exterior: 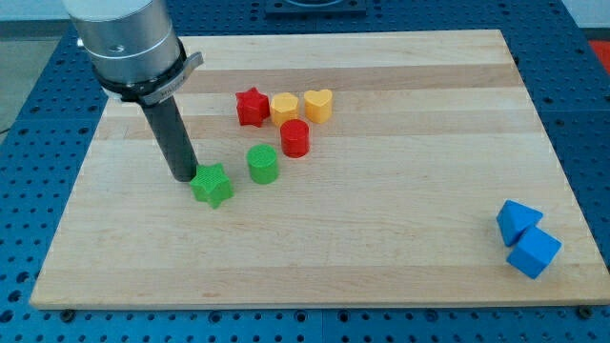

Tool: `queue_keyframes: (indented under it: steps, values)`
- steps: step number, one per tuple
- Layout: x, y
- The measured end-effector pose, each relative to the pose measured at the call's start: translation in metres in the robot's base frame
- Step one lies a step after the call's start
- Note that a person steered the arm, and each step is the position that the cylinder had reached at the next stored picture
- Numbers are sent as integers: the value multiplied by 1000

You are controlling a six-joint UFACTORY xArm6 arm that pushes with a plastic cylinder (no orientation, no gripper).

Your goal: Move your arm to the bottom right side of the board

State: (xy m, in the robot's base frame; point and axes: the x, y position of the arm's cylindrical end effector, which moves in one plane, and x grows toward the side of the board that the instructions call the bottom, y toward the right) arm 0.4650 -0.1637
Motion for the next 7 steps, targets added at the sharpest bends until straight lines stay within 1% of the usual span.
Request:
queue_keyframes:
  steps: [2,3,4,5,6,7]
  values:
    - [40,22]
    - [57,22]
    - [106,21]
    - [144,30]
    - [154,93]
    - [154,203]
